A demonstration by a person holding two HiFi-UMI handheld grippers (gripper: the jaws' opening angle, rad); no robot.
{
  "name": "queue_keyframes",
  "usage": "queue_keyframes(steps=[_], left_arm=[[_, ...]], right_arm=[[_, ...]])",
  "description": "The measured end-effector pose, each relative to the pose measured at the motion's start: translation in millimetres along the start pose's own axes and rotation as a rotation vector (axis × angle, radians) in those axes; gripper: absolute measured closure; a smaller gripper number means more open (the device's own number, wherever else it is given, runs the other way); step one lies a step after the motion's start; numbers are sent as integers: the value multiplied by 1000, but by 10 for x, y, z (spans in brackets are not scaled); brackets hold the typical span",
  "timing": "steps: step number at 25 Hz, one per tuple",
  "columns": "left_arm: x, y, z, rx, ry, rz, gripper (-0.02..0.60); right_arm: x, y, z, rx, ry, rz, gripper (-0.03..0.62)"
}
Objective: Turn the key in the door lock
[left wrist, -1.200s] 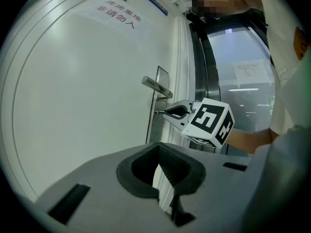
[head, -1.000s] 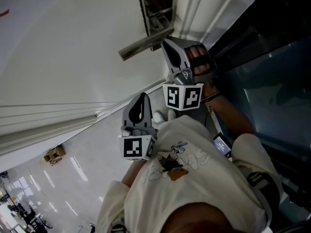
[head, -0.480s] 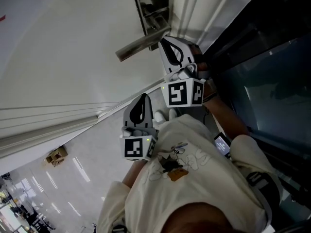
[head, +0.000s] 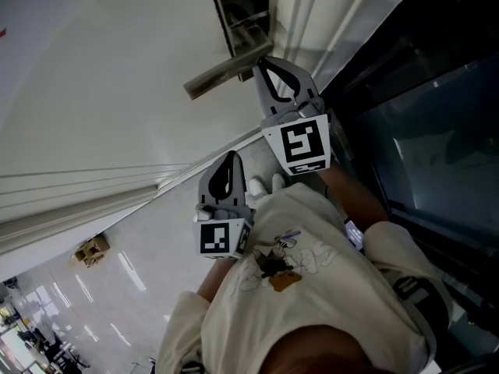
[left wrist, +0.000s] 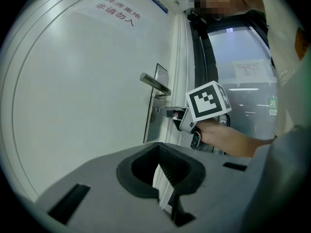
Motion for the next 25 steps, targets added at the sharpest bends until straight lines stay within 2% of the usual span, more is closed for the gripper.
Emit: queue_keyframes(steps=[10,15,19,22,25], left_arm=[[19,34,-37,-7,-1,7,575],[10,59,-52,-10,0,5,575],[18,71,-45,-15,1,7,575],[22,69,-47,-13,5,7,575],[25,63,-53,-9,3,6,575]], right_arm=[[109,28,-127,28,-533,-58,569],[150,42,-148,43,-720,-92,568],[208,41,-168,48,-923,-121,566],[233,41,-169,54,-1006,-134,566],[243,37,-171,50,-1016,-141,564]])
Point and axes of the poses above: the fingertips, and each gripper's own axes: y backward along the fingers, z to its left, x out of its underside, the point moved 9 cm from there along y, backward along the fingers, and after that the axes turned 11 degrees about -z, right-handed, at the moved point
